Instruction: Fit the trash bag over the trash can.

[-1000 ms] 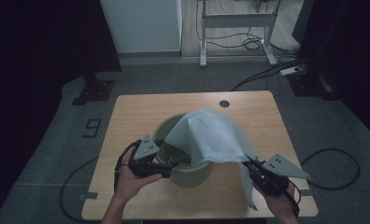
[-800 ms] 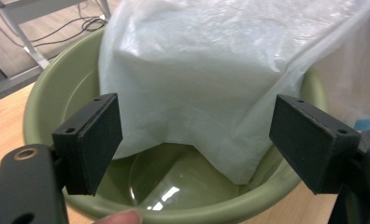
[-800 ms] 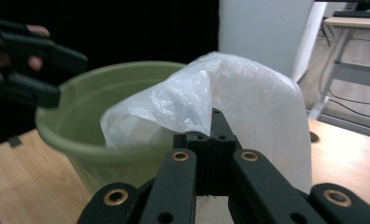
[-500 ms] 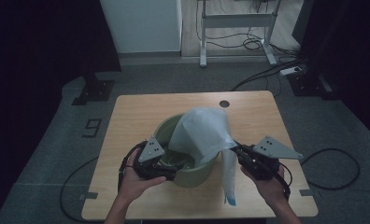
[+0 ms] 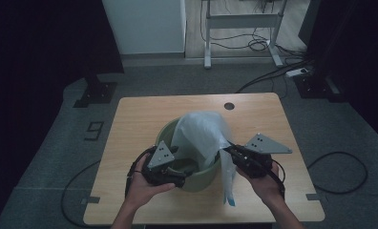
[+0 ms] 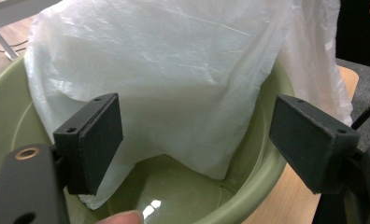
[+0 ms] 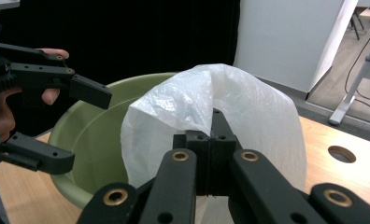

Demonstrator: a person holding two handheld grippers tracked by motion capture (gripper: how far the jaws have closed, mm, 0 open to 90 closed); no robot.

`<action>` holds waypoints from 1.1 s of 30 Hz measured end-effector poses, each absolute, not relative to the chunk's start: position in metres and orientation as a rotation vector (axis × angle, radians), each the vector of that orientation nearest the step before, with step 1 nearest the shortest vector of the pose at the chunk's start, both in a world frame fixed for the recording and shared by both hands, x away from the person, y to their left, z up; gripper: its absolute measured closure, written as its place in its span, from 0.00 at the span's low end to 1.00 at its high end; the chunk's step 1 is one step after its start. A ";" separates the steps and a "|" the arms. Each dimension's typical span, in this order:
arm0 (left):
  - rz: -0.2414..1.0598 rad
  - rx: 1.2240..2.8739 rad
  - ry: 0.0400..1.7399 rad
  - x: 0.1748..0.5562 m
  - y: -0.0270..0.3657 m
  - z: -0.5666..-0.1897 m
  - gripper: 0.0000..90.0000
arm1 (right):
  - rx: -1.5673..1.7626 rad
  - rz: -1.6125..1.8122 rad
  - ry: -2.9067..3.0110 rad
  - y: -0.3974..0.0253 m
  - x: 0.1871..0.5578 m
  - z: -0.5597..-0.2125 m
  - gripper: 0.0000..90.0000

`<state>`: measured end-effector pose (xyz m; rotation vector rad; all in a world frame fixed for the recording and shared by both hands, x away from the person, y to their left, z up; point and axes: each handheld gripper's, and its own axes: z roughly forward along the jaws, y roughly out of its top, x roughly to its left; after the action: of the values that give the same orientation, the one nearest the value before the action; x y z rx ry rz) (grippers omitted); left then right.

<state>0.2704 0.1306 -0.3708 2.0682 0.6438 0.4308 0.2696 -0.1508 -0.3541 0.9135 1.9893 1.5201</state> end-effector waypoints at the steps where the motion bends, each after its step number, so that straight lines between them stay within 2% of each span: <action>1: 0.427 2.067 0.642 0.270 0.130 -0.371 0.19 | 0.914 1.521 1.992 -0.150 0.270 -0.355 0.99; 13: 0.408 2.041 0.612 0.269 0.114 -0.369 0.19 | 0.896 1.531 2.018 -0.140 0.272 -0.351 0.99; 22: 0.394 2.040 0.614 0.276 0.095 -0.375 0.25 | 0.889 1.533 2.032 -0.139 0.272 -0.351 0.99; 25: 0.390 2.027 0.626 0.278 0.090 -0.376 0.31 | 0.890 1.540 2.039 -0.139 0.272 -0.352 0.99; 31: 0.370 2.001 0.637 0.280 0.085 -0.375 0.53 | 0.886 1.548 2.045 -0.139 0.271 -0.352 0.98; 32: 0.370 1.993 0.638 0.280 0.085 -0.374 0.53 | 0.888 1.547 2.046 -0.139 0.271 -0.352 0.98; 33: 0.371 1.988 0.637 0.280 0.085 -0.373 0.64 | 0.890 1.548 2.046 -0.140 0.271 -0.352 0.98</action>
<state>0.2803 0.0850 -0.3729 1.9877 0.6374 0.3715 0.2712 -0.1403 -0.3525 0.8902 2.0459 1.5476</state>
